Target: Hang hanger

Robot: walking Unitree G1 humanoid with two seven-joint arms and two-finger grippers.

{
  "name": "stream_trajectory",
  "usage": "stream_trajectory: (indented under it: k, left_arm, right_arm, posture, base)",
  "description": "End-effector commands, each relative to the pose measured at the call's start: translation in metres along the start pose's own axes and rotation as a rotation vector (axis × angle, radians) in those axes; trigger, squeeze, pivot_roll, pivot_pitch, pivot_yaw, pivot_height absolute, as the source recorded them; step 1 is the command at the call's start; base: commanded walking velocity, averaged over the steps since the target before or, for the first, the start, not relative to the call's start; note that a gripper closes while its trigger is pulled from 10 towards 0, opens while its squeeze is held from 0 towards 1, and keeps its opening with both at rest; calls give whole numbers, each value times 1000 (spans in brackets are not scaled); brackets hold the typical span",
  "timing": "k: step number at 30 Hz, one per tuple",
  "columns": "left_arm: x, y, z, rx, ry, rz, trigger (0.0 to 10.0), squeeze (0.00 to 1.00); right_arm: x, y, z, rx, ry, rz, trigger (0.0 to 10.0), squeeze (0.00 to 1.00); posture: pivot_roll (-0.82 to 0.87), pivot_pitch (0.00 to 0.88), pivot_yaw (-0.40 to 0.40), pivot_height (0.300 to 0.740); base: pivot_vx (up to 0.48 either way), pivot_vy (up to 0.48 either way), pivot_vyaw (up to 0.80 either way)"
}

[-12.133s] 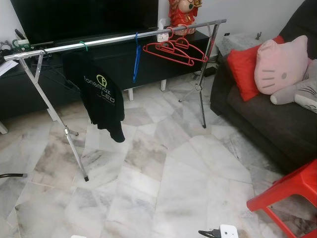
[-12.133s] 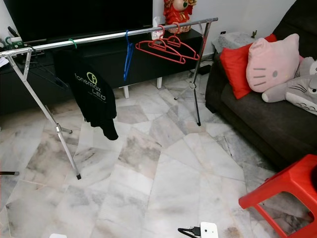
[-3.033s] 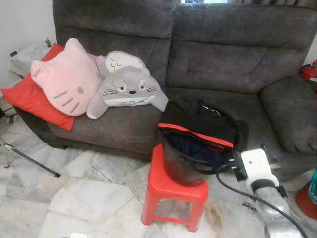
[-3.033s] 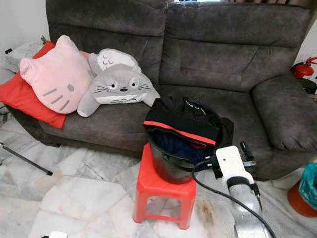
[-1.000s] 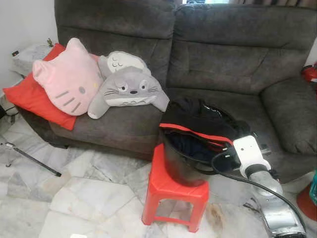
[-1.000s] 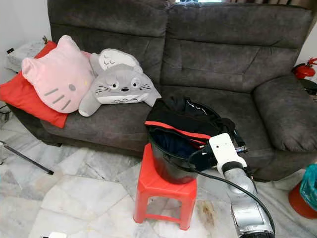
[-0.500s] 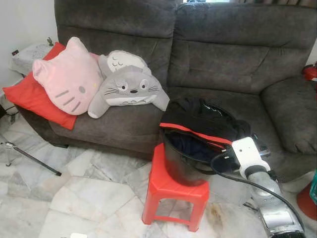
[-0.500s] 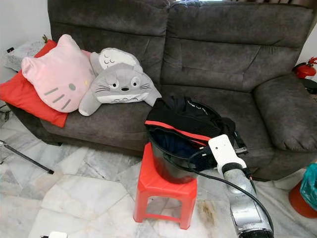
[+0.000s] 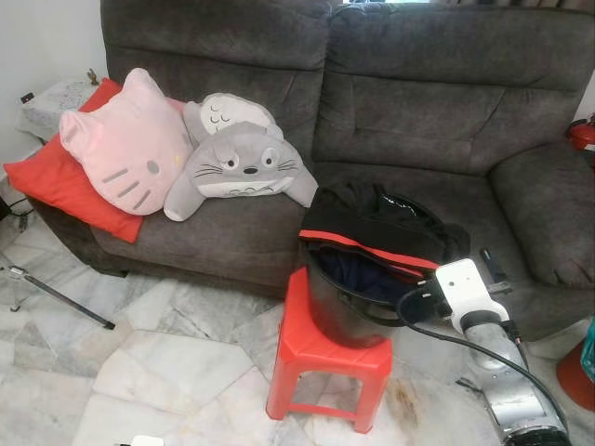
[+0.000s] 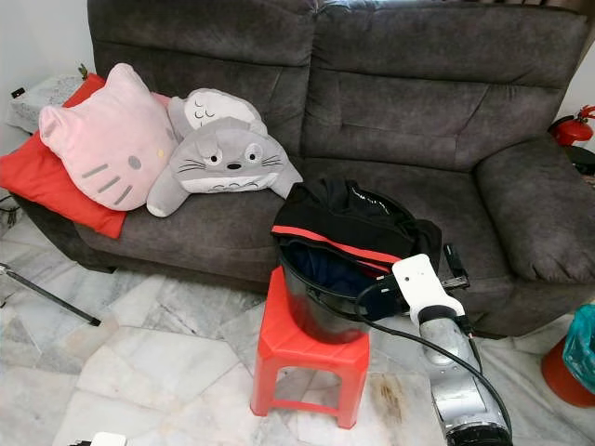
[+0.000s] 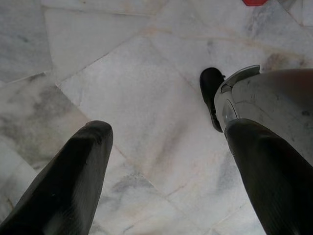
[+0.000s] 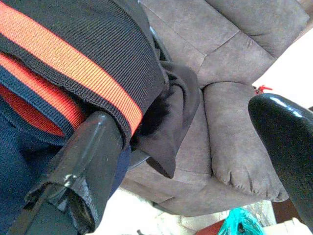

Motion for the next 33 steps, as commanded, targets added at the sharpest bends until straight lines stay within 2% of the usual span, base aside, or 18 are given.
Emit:
stream_trajectory:
  k: [1,10,17,25,27,32,33]
  left_arm:
    - [-3,0,1,6,9,8,10000,0]
    - [-1,0,2,15,7,1,10000,0]
    - [0,0,2,14,10,-2,10000,0]
    - [0,0,1,12,15,0,10000,0]
    - [0,0,1,12,16,0,10000,0]
    - [-1,0,0,11,18,0,10000,0]
    - [-1,0,0,12,19,0,10000,0]
  right_arm:
    - [0,1,2,-2,-17,-7,10000,0]
    - [7,6,9,-11,-51,-72,10000,0]
    - [12,11,4,-48,-56,-91,10000,0]
    - [3,16,-1,-89,-69,-35,10000,0]
    - [2,18,-3,-101,-43,-24,10000,0]
    - [5,21,-3,-98,-45,-38,10000,0]
    - [6,22,-3,-101,-45,-40,3373,0]
  posture:
    - [-140,50,-11,740]
    - [-134,57,-8,740]
    - [-132,60,-4,740]
    - [-125,44,-3,740]
    - [-123,38,-1,740]
    - [-119,25,-3,740]
    - [-117,23,-3,740]
  base:
    - [0,0,0]
    - [0,0,0]
    - [0,0,0]
    - [0,0,0]
    - [0,0,0]
    - [0,0,0]
    - [0,0,0]
Point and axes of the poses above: a point about 5 cm out from each wrist's last joint towards the gripper, its own y axis pointing out of the wrist towards the gripper, its own x axis along the axis of the wrist's last joint, z = x × y, the point moved 3 cm from there along y, pointing out of the wrist towards the gripper, and after that the axes turned 8 degrees about -y, right-handed, at the moved point
